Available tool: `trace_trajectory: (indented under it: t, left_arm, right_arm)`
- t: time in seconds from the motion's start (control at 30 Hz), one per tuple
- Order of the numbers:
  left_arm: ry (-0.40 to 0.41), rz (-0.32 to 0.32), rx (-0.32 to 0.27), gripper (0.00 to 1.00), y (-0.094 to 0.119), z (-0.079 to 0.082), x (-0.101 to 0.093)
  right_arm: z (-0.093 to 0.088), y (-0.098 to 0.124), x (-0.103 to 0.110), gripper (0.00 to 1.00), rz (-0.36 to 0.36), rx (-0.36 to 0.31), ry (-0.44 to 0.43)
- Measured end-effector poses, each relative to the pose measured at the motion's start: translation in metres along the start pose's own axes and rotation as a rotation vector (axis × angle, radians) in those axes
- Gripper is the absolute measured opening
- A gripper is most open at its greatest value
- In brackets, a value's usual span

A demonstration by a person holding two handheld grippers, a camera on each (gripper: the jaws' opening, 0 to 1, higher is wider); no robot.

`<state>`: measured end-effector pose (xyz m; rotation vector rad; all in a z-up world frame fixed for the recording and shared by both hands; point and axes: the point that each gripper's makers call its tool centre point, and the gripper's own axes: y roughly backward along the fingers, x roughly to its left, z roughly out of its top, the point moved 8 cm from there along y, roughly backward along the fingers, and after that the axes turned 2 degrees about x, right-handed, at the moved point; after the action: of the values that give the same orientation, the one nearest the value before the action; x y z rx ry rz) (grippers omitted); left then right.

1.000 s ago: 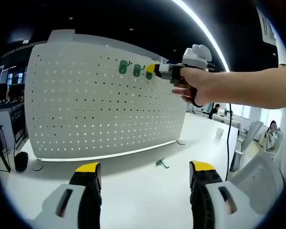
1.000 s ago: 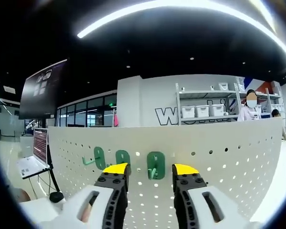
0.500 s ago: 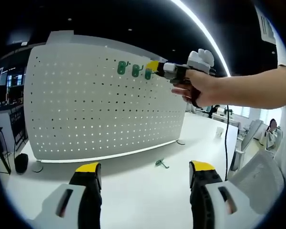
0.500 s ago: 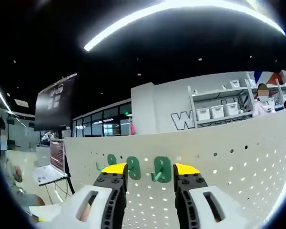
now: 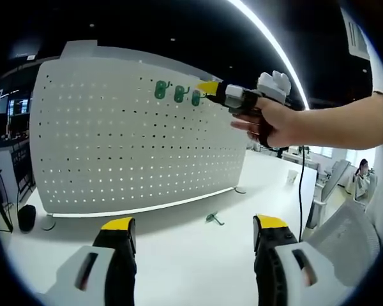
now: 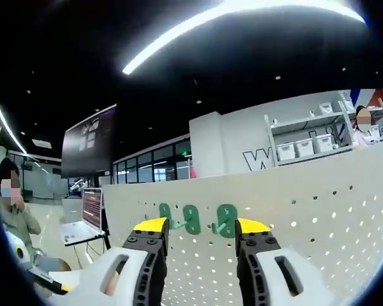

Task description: Insert the hook assembly into the mounting plate slot until the hook locks in place.

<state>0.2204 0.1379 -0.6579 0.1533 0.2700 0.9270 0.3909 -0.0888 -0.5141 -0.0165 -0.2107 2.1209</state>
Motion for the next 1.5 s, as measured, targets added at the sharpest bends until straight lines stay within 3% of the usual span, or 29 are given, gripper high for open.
trace_trajectory:
  t: [0.77, 1.5]
  left_arm:
    - [0.017, 0.002, -0.008, 0.78, 0.001, 0.001, 0.001]
    - [0.019, 0.002, -0.007, 0.77, 0.001, 0.001, 0.001]
  right_arm:
    - [-0.026, 0.064, 0.015, 0.48, 0.149, 0.082, 0.001]
    - [-0.052, 0.109, 0.017, 0.53, 0.140, 0.131, -0.040]
